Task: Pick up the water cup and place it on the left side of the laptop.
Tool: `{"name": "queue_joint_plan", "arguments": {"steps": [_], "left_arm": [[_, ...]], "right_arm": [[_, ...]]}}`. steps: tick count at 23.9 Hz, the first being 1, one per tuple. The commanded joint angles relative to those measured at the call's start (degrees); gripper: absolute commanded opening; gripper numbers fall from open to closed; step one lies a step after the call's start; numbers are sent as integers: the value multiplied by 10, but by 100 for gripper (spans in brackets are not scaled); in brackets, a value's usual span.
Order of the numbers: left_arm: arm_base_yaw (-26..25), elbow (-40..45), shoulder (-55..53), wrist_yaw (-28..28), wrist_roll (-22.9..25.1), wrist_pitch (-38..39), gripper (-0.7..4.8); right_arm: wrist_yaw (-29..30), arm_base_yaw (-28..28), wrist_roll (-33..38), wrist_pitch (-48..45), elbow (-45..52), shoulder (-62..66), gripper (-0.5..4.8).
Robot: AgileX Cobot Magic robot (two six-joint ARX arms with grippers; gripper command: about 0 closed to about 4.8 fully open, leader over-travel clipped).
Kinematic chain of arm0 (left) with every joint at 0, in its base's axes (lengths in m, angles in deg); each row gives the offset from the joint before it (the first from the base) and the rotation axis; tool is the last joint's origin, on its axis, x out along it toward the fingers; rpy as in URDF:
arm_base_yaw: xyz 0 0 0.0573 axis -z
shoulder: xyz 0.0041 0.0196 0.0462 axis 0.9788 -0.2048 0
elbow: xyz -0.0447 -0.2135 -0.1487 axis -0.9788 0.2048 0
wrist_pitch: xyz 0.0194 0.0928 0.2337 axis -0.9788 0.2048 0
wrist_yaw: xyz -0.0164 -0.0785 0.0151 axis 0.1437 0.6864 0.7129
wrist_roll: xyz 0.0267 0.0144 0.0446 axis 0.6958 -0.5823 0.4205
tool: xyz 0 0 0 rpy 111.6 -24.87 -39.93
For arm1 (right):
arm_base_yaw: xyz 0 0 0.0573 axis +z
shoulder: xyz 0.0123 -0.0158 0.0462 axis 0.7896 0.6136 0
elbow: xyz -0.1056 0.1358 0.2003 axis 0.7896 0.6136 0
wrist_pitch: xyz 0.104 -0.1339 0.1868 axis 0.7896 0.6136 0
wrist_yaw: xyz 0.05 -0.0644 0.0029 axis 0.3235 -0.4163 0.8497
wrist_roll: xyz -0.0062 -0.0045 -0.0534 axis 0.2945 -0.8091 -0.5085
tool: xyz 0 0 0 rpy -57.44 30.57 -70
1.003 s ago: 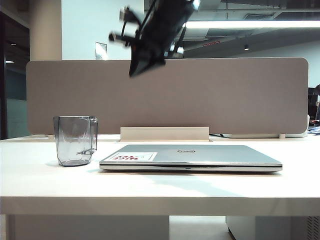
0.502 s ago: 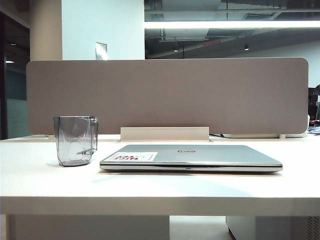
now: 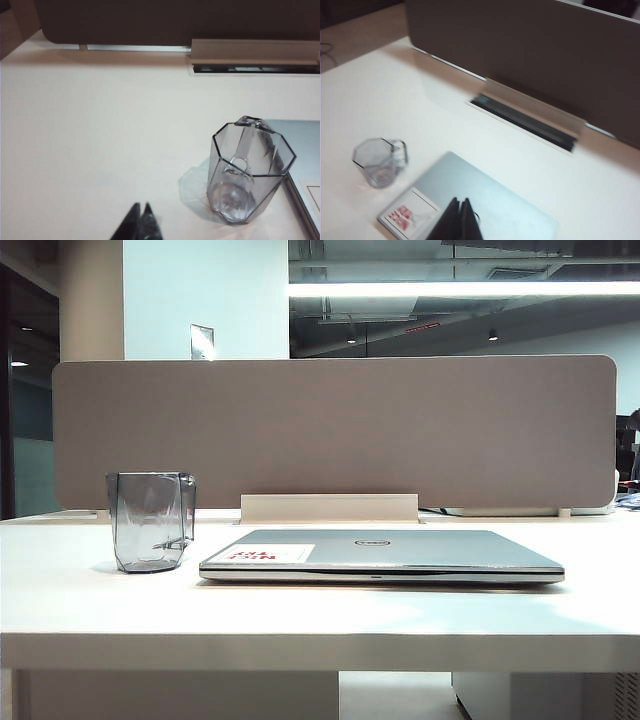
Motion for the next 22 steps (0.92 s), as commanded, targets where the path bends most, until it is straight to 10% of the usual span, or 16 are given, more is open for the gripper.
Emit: {"name": "queue_joint_plan", "arguments": {"steps": [1, 22], "left_arm": [[0, -16, -31, 3, 1, -15, -6], [0, -74, -226, 32, 30, -98, -6]], "right_arm": [[-10, -15, -2, 11, 45, -46, -7], [78, -15, 110, -65, 384, -345, -7]]}}
